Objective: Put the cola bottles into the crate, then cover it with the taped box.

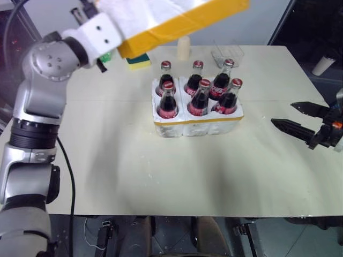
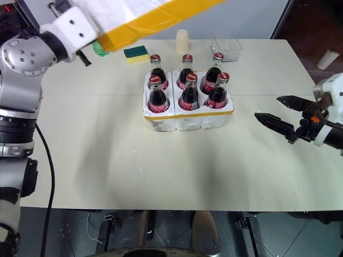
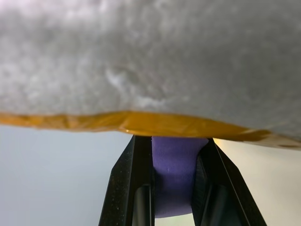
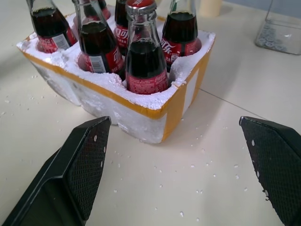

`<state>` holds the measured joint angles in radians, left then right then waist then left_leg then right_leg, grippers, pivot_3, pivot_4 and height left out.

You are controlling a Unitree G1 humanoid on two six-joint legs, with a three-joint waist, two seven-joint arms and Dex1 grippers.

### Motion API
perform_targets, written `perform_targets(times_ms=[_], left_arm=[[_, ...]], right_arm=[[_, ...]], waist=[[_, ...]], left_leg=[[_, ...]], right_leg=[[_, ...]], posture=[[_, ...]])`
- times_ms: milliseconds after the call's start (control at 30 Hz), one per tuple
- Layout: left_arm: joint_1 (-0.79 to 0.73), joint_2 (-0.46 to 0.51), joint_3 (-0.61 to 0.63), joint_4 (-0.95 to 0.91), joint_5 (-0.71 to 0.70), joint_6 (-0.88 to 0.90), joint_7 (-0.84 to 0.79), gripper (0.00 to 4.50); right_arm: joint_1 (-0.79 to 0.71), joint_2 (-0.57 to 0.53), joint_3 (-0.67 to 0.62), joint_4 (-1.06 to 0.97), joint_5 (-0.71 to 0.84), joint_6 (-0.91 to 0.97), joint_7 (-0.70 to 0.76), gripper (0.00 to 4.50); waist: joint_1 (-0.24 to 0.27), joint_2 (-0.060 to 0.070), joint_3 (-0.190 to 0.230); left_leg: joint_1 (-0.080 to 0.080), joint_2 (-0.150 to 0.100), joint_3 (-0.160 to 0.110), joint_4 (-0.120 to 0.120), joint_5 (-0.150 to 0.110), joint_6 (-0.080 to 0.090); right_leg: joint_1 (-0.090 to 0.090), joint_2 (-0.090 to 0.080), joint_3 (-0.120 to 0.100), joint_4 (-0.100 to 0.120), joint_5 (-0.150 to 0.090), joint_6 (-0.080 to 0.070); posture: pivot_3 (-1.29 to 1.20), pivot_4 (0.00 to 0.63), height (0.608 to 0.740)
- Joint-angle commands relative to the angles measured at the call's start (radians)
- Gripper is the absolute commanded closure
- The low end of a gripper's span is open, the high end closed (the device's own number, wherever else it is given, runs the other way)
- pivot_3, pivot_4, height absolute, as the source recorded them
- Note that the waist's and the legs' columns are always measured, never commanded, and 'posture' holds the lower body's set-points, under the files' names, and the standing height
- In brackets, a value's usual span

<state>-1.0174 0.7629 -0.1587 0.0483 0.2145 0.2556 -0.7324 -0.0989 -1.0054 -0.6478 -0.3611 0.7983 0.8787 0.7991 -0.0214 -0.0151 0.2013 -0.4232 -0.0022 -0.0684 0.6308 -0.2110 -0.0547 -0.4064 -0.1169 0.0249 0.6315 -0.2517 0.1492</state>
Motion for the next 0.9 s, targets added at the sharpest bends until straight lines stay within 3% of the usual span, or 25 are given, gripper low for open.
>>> perform_targets(times_ms=[33,267,433,633,900], left_arm=[[-0.026,0.032,-0.027,-0.151,0.003,0.058,-0.108,4.14],[0.022,0.072,-0.126,-0.275,0.086,0.053,-0.220,4.14],[0.061,0.116,-0.165,-0.261,0.195,-0.009,-0.225,4.14],[0.038,0.099,-0.169,-0.169,0.306,-0.075,-0.152,4.14],[0.102,0.036,-0.176,-0.243,0.279,-0.042,-0.218,4.14]], right_arm=[[-0.001,0.013,-0.021,-0.029,0.005,-0.018,-0.017,0.00],[-0.009,0.060,-0.018,-0.051,0.024,-0.016,-0.062,0.00],[-0.014,0.082,-0.016,-0.059,0.028,-0.022,-0.086,0.00],[-0.016,0.097,-0.017,-0.067,0.040,-0.027,-0.104,0.00],[-0.016,0.103,-0.004,-0.064,0.046,-0.042,-0.114,0.00]], waist=[[0.003,0.000,0.000],[0.007,0.000,0.000],[0.008,0.000,0.000],[0.007,0.000,0.000],[0.008,0.000,0.000]], left_leg=[[0.000,0.000,0.000,0.000,0.000,0.000],[-0.001,0.000,0.000,0.001,0.000,0.000],[0.000,0.000,0.000,0.001,0.000,0.000],[0.001,0.000,0.000,0.002,0.000,0.000],[0.002,0.000,0.000,0.002,0.000,0.000]], right_leg=[[0.000,0.000,0.000,0.000,0.000,0.000],[0.000,0.000,0.000,0.000,0.000,0.000],[0.001,0.000,0.000,0.000,0.000,0.000],[0.003,0.000,0.000,0.000,0.000,0.000],[0.003,0.000,0.000,0.000,0.000,0.000]], posture=[[0.00,0.150,0.739],[0.00,0.150,0.739],[0.00,0.150,0.739],[0.00,0.150,0.739],[0.00,0.150,0.739]])
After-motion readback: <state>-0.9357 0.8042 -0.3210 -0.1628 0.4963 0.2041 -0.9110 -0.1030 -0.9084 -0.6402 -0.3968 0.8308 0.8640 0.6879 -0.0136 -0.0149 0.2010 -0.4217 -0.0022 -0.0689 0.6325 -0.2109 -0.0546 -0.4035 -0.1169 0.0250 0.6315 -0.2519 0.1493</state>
